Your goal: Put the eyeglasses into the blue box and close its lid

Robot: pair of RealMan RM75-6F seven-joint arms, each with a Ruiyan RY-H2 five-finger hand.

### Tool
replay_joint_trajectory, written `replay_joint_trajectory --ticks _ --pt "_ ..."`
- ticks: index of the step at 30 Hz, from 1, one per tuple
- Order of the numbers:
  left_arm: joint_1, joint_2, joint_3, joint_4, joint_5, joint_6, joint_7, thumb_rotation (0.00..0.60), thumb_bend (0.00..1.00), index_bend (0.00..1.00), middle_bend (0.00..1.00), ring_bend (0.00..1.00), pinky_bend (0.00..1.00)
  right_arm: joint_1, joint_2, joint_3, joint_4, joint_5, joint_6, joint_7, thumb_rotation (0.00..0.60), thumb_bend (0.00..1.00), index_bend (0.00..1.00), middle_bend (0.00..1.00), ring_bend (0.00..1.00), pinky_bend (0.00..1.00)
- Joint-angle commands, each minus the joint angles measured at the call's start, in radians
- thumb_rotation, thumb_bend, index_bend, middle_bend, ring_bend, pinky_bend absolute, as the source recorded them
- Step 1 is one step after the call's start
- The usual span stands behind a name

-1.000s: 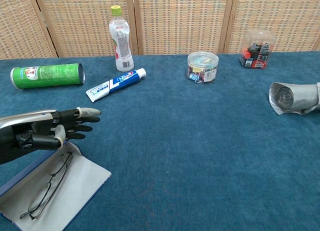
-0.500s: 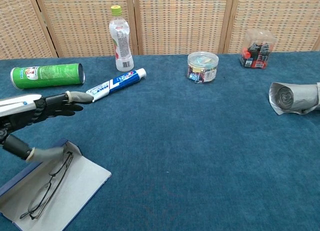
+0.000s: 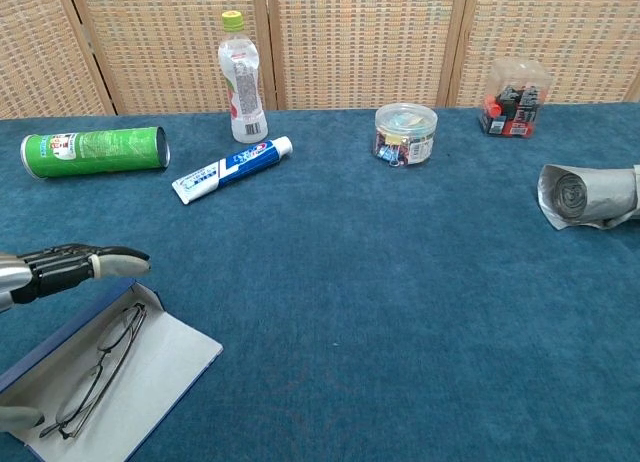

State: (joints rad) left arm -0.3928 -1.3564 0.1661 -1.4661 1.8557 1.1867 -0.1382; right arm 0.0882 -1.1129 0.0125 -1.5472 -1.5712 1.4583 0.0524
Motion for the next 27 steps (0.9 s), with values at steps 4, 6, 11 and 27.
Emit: replay_joint_trajectory --ticks 4,6,11,27 --pt "0.016 -0.026 0.026 0.033 0.010 0.017 0.003 0.600 0.00 0.00 0.00 0.00 0.00 0.000 0.001 0.000 0.000 0.000 -0.001 0.003 0.600 0.00 0.00 0.00 0.00 0.00" --pt "0.020 -0.035 0.031 0.048 0.008 0.021 0.004 0.600 0.00 0.00 0.00 0.00 0.00 0.000 0.001 -0.001 0.001 0.000 -0.002 0.004 0.600 0.00 0.00 0.00 0.00 0.00" --pt "0.026 -0.063 0.029 0.085 -0.008 0.024 -0.006 0.600 0.00 0.00 0.00 0.00 0.00 0.000 0.001 -0.001 0.001 -0.001 -0.001 0.004 0.600 0.00 0.00 0.00 0.00 0.00" --pt "0.033 -0.083 0.007 0.207 -0.111 0.000 -0.057 0.600 0.00 0.00 0.00 0.00 0.00 0.000 0.000 0.000 0.000 0.000 0.002 0.004 0.600 0.00 0.00 0.00 0.00 0.00"
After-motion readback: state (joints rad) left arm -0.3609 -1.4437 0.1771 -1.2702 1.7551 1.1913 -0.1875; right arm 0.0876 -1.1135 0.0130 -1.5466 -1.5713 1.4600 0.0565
